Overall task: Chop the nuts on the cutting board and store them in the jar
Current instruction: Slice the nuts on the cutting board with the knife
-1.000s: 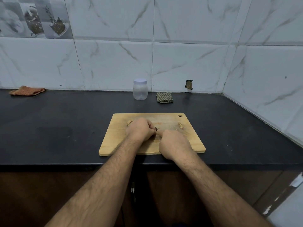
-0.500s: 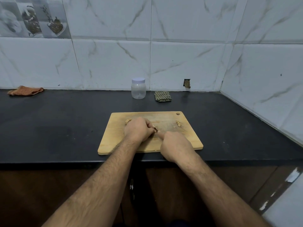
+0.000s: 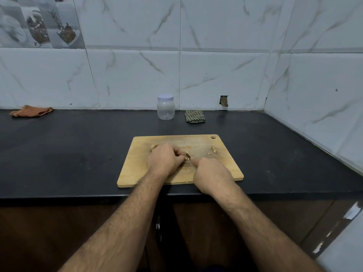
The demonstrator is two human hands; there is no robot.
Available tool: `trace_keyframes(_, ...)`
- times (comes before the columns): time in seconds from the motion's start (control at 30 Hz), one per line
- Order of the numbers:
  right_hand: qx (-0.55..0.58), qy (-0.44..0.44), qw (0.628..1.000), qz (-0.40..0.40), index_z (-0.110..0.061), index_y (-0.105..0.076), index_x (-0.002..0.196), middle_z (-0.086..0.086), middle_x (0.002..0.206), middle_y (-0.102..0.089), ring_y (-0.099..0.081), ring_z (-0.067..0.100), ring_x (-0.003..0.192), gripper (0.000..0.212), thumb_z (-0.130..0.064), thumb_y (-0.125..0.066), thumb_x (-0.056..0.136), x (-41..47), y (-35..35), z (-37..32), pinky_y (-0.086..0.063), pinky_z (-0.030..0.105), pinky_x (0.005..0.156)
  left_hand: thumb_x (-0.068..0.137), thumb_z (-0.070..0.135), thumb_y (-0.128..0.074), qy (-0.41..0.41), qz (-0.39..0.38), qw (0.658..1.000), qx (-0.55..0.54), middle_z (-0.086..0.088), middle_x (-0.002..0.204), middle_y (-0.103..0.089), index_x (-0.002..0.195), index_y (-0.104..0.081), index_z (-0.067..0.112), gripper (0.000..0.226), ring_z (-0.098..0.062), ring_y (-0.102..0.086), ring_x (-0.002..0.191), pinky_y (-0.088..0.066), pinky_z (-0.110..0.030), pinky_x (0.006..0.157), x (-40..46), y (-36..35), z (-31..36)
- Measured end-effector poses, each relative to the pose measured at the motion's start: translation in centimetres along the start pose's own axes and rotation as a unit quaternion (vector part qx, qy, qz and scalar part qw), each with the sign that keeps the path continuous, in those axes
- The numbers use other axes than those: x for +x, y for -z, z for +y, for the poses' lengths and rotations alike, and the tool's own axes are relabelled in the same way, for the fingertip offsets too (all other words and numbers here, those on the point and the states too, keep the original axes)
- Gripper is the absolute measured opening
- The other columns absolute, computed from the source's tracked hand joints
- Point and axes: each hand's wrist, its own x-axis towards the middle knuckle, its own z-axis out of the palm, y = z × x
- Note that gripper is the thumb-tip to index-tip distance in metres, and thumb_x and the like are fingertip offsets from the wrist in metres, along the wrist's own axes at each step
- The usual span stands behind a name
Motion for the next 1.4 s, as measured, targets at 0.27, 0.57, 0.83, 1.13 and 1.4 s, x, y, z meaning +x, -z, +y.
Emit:
trace_keyframes(0.27, 0.042, 0.016, 0.999, 0.029, -0.03, -0.048, 0.142, 0.006, 0.123, -0.062, -0.057, 0.023, 0.11, 0.054, -0.009, -0.044, 0.092, -0.1, -0.6, 0.1, -0.052, 0.036, 0.088, 0.08, 0.036, -0.07, 0.007, 0.0, 1.0, -0.016, 0.017, 0.074, -0.068, 0.064, -0.066, 0.032, 0.017, -0.006, -0.063, 0.079, -0.052, -0.028, 0.073, 0.2, -0.3, -0.2)
trace_keyframes(0.57, 0.023, 0.024, 0.999, 0.018, -0.035, -0.043, 0.146, 0.005, 0.12, -0.061, -0.056, 0.023, 0.109, 0.057, -0.01, -0.044, 0.094, 0.6, -0.3, -0.1, -0.045, 0.032, 0.077, 0.08, 0.037, -0.07, 0.016, -0.002, 1.0, -0.014, 0.014, 0.077, -0.07, 0.066, -0.067, 0.031, 0.015, -0.008, -0.062, 0.08, -0.051, -0.028, 0.072, 0.3, -0.4, -0.2)
trace_keyframes(0.83, -0.001, 0.036, 0.999, 0.005, -0.034, -0.046, 0.143, 0.006, 0.124, -0.06, -0.055, 0.023, 0.112, 0.053, -0.011, -0.043, 0.095, 0.7, 0.1, -0.1, -0.042, 0.032, 0.079, 0.079, 0.034, -0.069, 0.018, -0.003, 1.0, -0.017, 0.015, 0.071, -0.067, 0.062, -0.064, 0.031, 0.018, -0.009, -0.062, 0.079, -0.045, -0.026, 0.068, 0.4, -0.4, -0.2)
trace_keyframes(1.13, -0.023, 0.042, 0.999, -0.007, -0.036, -0.037, 0.15, 0.008, 0.132, -0.058, -0.053, 0.025, 0.12, 0.059, -0.011, -0.044, 0.097, 1.0, 0.5, -0.3, -0.047, 0.035, 0.093, 0.076, 0.033, -0.071, 0.034, -0.026, 0.999, -0.024, 0.015, 0.076, -0.071, 0.065, -0.071, 0.028, 0.011, -0.009, -0.064, 0.083, -0.054, -0.029, 0.076, 1.2, -0.3, -0.1)
trace_keyframes(1.4, -0.011, 0.038, 0.999, -0.024, -0.037, -0.04, 0.148, 0.008, 0.128, -0.059, -0.056, 0.025, 0.114, 0.065, -0.006, -0.043, 0.092, 0.2, 0.4, 0.3, -0.05, 0.035, 0.088, 0.075, 0.04, -0.072, 0.039, -0.013, 0.999, -0.031, 0.017, 0.083, -0.073, 0.069, -0.073, 0.029, 0.012, -0.008, -0.064, 0.088, -0.052, -0.028, 0.079, 1.0, -0.6, -0.1)
